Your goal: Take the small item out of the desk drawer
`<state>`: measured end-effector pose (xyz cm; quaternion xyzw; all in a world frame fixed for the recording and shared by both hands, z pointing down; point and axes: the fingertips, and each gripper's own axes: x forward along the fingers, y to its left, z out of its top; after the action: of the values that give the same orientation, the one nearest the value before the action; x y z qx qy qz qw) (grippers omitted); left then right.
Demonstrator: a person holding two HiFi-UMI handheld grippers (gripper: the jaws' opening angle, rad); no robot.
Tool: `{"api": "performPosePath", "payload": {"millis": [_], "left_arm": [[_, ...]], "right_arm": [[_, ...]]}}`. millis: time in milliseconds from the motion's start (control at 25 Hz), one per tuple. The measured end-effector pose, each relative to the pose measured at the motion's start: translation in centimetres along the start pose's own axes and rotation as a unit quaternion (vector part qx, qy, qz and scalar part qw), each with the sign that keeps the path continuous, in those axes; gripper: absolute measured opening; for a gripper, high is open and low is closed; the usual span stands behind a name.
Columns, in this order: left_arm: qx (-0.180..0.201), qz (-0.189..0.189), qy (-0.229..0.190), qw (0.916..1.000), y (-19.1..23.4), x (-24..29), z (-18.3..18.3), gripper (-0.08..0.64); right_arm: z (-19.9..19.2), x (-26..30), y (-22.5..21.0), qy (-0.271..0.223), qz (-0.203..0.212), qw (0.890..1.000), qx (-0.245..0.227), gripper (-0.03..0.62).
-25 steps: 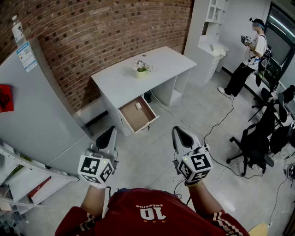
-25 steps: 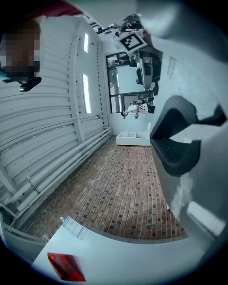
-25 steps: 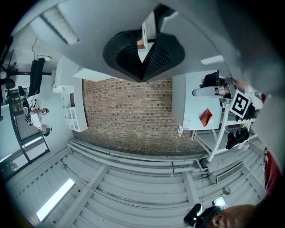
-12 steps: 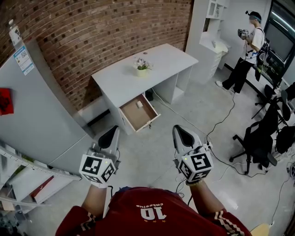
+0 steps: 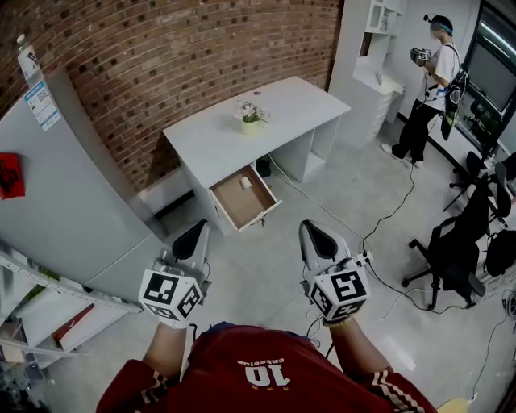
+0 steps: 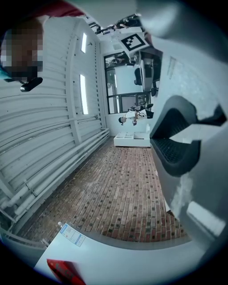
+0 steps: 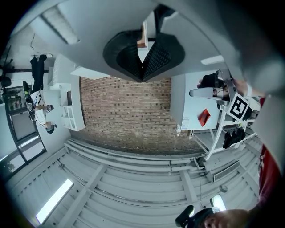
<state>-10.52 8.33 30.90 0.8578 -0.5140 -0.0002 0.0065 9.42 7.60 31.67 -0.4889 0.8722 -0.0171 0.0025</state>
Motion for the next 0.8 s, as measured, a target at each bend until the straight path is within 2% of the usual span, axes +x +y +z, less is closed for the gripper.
{"api": "performPosePath", "payload": {"millis": [360, 800], "left_arm": [[0.005, -0.004, 0.009, 0.9999, -1.7, 0.6, 0.8, 0.003], [0.017, -0.008, 0.034, 0.9992, -1.5, 1.4, 0.4, 0.003]], "right_arm": [[0.8, -0.1, -0.8, -0.010, 0.007, 1.000, 0.014, 0.002], [0.0, 0.5, -1.5, -0.001, 0.001, 0.999, 0.033, 0.002]]}}
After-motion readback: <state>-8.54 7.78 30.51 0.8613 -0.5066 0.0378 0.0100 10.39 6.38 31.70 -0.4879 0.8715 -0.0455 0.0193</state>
